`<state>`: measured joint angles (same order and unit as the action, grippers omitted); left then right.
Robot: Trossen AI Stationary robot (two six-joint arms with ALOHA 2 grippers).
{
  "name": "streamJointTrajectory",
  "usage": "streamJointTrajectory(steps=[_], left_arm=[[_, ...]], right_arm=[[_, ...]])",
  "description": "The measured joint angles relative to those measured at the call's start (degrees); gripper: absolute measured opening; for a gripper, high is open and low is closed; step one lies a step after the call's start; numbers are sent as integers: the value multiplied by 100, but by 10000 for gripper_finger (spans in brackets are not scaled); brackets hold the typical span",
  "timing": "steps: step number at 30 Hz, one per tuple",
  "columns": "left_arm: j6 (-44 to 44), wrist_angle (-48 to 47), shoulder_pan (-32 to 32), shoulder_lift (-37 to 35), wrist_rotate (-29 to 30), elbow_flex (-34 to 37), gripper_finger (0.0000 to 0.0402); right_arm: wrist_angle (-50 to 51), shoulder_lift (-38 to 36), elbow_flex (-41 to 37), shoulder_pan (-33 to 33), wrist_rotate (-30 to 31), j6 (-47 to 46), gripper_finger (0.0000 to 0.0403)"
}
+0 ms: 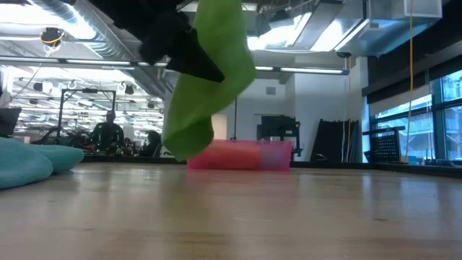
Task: Roll microfiber towels into tight, uniform cylinder then place into a basket
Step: Roll the green microfiber cloth
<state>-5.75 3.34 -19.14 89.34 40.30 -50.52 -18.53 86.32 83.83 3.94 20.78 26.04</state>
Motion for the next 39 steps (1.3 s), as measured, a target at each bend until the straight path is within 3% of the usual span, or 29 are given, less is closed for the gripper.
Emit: streamJointTrajectory(steps=[10,14,19,24,27,29,34,36,39], left_arm=[[-1362,515,-247,428,775,-2,134],[-1569,662,-372,703,722,-2,132],[-709,1439,-262,1067,-70,0,131],[688,2350,28,1353,146,0,131],[1113,2381,269,1359,287,0,131],[1179,2453,394,1345,533,57,131],[282,2728,319,1311,2385,182,130],[-28,2970,247,1311,2713,186,131],[-331,3399,201,1309,2737,186,131]], right_arm=[[42,0,405,-412,-149,-4,0],[41,0,466,-527,-154,-2,0],[34,0,527,-585,-154,-19,0],[-1,0,533,-583,-154,-19,0],[-1,0,533,-583,-154,-19,0],[7,2,533,-583,-154,-19,0],[0,1,533,-581,-154,-18,0],[-1,0,533,-581,-154,-19,0],[-4,2,533,-583,-154,-19,0]])
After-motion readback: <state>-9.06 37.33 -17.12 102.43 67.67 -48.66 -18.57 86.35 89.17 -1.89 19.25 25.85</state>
